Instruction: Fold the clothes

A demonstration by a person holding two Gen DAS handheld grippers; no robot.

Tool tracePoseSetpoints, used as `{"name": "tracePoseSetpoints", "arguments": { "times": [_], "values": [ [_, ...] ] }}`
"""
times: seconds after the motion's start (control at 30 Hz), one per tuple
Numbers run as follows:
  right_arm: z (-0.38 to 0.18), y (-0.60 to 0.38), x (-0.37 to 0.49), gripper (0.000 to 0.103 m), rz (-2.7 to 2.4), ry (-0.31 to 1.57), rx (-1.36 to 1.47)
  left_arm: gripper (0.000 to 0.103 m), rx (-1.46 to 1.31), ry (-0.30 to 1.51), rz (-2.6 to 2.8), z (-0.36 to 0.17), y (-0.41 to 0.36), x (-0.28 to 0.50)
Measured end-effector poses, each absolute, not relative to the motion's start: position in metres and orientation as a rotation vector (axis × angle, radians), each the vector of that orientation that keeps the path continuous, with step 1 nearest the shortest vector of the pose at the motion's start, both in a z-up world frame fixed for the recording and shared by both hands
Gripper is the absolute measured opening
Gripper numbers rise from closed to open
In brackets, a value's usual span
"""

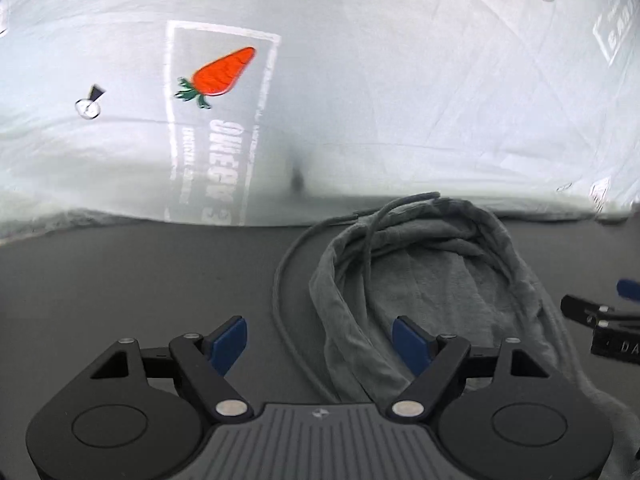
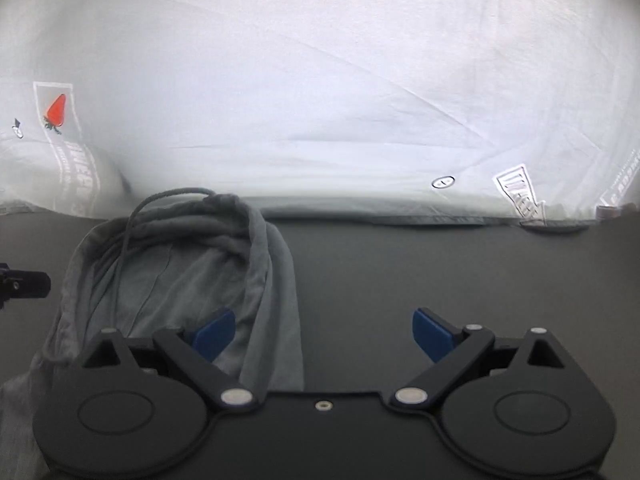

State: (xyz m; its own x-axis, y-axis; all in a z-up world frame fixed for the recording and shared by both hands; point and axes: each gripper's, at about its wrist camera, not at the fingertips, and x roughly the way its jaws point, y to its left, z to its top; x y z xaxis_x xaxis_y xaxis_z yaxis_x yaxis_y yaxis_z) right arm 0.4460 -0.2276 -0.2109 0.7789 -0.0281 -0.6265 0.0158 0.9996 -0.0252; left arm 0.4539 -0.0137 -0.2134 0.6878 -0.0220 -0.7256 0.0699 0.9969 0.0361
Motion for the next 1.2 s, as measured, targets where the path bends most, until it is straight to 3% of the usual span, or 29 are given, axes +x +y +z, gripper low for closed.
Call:
{"name": "tracePoseSetpoints", "arguments": {
  "times": [0.07,0.2,0.3,0.37,0.43,0.57,0.6,0.77,0.87,1.03,1.2],
  "values": [
    [-0.224,-0.223,0.483,0.096,-0.036,0.686,-0.040,0.080,0.216,0.829,-0.034,-0.230,-0.024,0.485],
    [-0.246,-0.227,0.530,0.095,-0.093,0.696,-0.168,0.078,0.234,0.816,0.042,-0.246,-0.017,0.513],
    [-0.256,-0.238,0.557,0.070,-0.265,0.630,-0.367,0.079,0.185,0.784,0.134,-0.250,-0.009,0.530],
    [-0.261,-0.261,0.576,0.068,-0.341,0.653,-0.350,0.080,0.148,0.767,0.160,-0.252,-0.004,0.541],
    [-0.250,-0.297,0.585,0.065,-0.352,0.709,-0.146,0.080,0.151,0.762,0.161,-0.252,-0.005,0.542],
    [-0.227,-0.306,0.557,0.075,-0.110,0.733,0.148,0.080,0.157,0.754,0.161,-0.252,-0.006,0.546],
    [-0.224,-0.297,0.546,0.082,-0.016,0.729,0.176,0.080,0.159,0.751,0.161,-0.253,-0.006,0.546],
    [-0.251,-0.220,0.526,0.083,0.112,0.761,-0.147,0.081,0.167,0.740,0.162,-0.253,-0.007,0.551],
    [-0.262,-0.212,0.531,0.084,-0.014,0.687,-0.348,0.082,0.210,0.718,0.166,-0.253,-0.007,0.553],
    [-0.258,-0.229,0.562,0.095,-0.082,0.665,-0.339,0.082,0.191,0.706,0.154,-0.248,0.000,0.578],
    [-0.274,-0.218,0.573,0.097,-0.126,0.649,-0.357,0.088,0.206,0.707,0.151,-0.246,-0.006,0.574]
  ]
}}
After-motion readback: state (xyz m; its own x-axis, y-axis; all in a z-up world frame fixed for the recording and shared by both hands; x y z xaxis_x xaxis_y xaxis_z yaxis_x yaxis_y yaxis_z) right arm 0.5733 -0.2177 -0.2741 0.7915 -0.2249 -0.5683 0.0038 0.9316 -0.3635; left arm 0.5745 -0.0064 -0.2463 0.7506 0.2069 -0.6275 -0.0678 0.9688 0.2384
